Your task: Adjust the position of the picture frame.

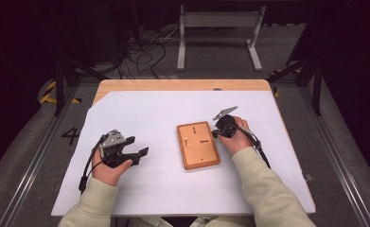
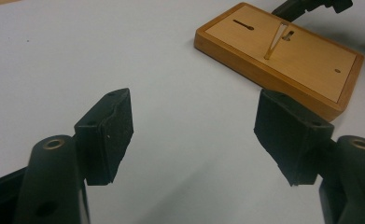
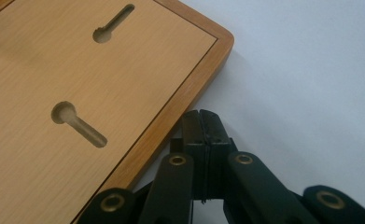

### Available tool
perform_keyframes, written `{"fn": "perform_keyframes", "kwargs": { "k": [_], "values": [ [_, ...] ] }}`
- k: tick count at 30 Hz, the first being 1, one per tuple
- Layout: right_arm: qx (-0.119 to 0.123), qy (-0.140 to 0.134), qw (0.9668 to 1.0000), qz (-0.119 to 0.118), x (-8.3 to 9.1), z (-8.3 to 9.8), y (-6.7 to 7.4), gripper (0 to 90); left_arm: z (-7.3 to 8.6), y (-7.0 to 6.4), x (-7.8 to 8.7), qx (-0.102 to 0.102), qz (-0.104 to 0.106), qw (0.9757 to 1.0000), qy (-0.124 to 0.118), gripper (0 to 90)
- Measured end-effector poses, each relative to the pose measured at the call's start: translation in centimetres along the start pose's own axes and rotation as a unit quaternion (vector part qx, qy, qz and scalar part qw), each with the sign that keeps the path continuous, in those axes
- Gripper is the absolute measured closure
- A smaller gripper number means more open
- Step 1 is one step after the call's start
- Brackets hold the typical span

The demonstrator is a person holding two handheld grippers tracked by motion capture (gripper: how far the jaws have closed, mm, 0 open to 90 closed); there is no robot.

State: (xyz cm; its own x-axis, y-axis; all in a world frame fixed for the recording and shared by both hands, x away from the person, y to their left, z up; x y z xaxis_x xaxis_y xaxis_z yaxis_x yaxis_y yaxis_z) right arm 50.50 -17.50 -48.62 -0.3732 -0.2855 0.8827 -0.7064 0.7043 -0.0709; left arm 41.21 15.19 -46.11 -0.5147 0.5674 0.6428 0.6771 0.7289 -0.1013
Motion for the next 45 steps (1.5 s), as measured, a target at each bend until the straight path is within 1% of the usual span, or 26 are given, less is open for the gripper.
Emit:
{"fn": "perform_keyframes", "kwargs": {
  "k": [2, 4, 5, 6, 7, 8, 10, 12, 14, 15, 16, 17, 19, 21, 22, 24, 27, 29, 30, 34, 37, 38, 40, 41, 44, 45],
  "values": [
    [-0.004, -0.003, 1.0000, -0.004, 0.0, 0.0, 0.0, 90.0, 0.1, -0.1, -0.1, -0.004, 0.006, 1.0000, 0.005, 29.8],
    [-0.009, -0.006, 0.9999, -0.007, 0.0, 0.0, -0.1, 90.0, 0.1, -0.3, -0.3, -0.002, 0.011, 0.9999, 0.005, 34.2],
    [-0.013, -0.008, 0.9998, -0.010, 0.0, 0.0, -0.1, 90.0, 0.1, -0.6, -0.4, -0.009, 0.022, 0.9997, 0.009, 34.2],
    [-0.016, -0.010, 0.9998, -0.005, 0.2, 0.0, -0.2, 90.0, 0.1, -0.9, -0.6, -0.010, 0.033, 0.9993, 0.011, 37.5],
    [-0.015, -0.013, 0.9998, 0.003, 0.5, 0.1, -0.2, 90.0, 0.2, -1.4, -0.8, -0.015, 0.050, 0.9985, 0.018, 41.9],
    [-0.014, -0.018, 0.9997, 0.010, 1.0, 0.2, -0.3, 90.0, 0.2, -1.9, -1.0, -0.024, 0.067, 0.9973, 0.020, 50.4],
    [-0.016, -0.032, 0.9993, 0.009, 2.2, 0.4, -0.2, 90.0, 0.3, -3.2, -1.9, -0.037, 0.097, 0.9941, 0.030, 62.4],
    [-0.018, -0.045, 0.9988, 0.010, 3.3, 0.8, 0.0, 90.0, 0.4, -4.3, -2.8, -0.056, 0.114, 0.9909, 0.044, 73.8],
    [-0.017, -0.052, 0.9985, 0.010, 4.1, 1.3, 0.0, 90.0, 0.4, -5.3, -3.6, -0.067, 0.128, 0.9881, 0.053, 81.1],
    [-0.018, -0.053, 0.9984, 0.011, 4.4, 1.6, -0.1, 90.0, 0.2, -5.8, -4.0, -0.070, 0.134, 0.9870, 0.054, 83.8],
    [-0.018, -0.053, 0.9984, 0.011, 4.4, 1.6, -0.1, 90.0, 0.2, -5.8, -4.0, -0.070, 0.134, 0.9870, 0.054, 86.0],
    [-0.021, -0.056, 0.9981, 0.014, 5.0, 2.1, -0.3, 90.0, 0.1, -6.2, -4.4, -0.073, 0.139, 0.9860, 0.056, 87.3],
    [-0.024, -0.058, 0.9979, 0.015, 5.3, 2.4, -0.5, 90.0, -0.1, -7.0, -5.3, -0.081, 0.149, 0.9834, 0.065, 88.4],
    [-0.029, -0.063, 0.9974, 0.018, 5.7, 2.8, -0.8, 90.0, 0.0, -7.6, -6.3, -0.088, 0.150, 0.9818, 0.078, 89.5],
    [-0.034, -0.067, 0.9970, 0.018, 6.2, 3.2, -1.1, 90.0, 0.0, -7.9, -7.1, -0.091, 0.152, 0.9803, 0.088, 89.8],
    [-0.035, -0.068, 0.9969, 0.018, 6.3, 3.4, -1.1, 90.0, 0.0, -8.1, -7.5, -0.089, 0.151, 0.9799, 0.095, 89.8],
    [-0.040, -0.072, 0.9964, 0.020, 6.9, 3.8, -1.4, 90.0, 0.1, -8.5, -8.3, -0.099, 0.151, 0.9772, 0.112, 89.9],
    [-0.043, -0.074, 0.9961, 0.021, 7.1, 4.0, -1.5, 90.0, -0.1, -8.8, -8.5, -0.101, 0.160, 0.9755, 0.112, 89.9],
    [-0.046, -0.074, 0.9960, 0.020, 7.2, 4.1, -1.5, 90.0, -0.1, -9.0, -8.7, -0.107, 0.154, 0.9757, 0.114, 89.9],
    [-0.048, -0.076, 0.9958, 0.022, 7.5, 4.3, -1.7, 90.0, -0.6, -10.0, -9.4, -0.119, 0.166, 0.9723, 0.113, 89.9],
    [-0.049, -0.074, 0.9958, 0.022, 7.6, 4.3, -1.7, 90.0, -1.2, -11.2, -10.2, -0.129, 0.175, 0.9693, 0.115, 89.8],
    [-0.049, -0.073, 0.9959, 0.022, 7.7, 4.3, -1.7, 90.0, -1.2, -11.2, -10.2, -0.129, 0.175, 0.9693, 0.115, 89.9],
    [-0.049, -0.071, 0.9961, 0.020, 7.8, 4.3, -1.7, 90.0, -1.7, -12.3, -10.9, -0.132, 0.182, 0.9671, 0.120, 89.8],
    [-0.049, -0.071, 0.9961, 0.020, 7.8, 4.3, -1.7, 90.0, -1.7, -12.3, -10.9, -0.132, 0.182, 0.9671, 0.120, 89.8],
    [-0.045, -0.073, 0.9961, 0.021, 7.8, 4.0, -1.6, 90.0, -2.4, -13.4, -11.8, -0.138, 0.179, 0.9675, 0.114, 89.8],
    [-0.046, -0.071, 0.9962, 0.019, 7.8, 4.0, -1.6, 90.0, -2.5, -13.7, -12.0, -0.140, 0.180, 0.9667, 0.115, 89.8]
  ]
}}
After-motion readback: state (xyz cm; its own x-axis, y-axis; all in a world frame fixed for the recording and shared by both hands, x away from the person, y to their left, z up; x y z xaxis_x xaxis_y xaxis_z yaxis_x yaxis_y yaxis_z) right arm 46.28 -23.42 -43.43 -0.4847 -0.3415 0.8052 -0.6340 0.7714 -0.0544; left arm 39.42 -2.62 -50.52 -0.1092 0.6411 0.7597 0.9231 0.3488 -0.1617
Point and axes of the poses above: each handheld gripper's, and its own axes: x roughly backward along the jaws, z roughly out of its underside, y roughly to its left, the point moved 6 cm from there along -x, roughly forward along the jaws, and after that the axes turned 8 degrees about y, right-handed, at the moved point
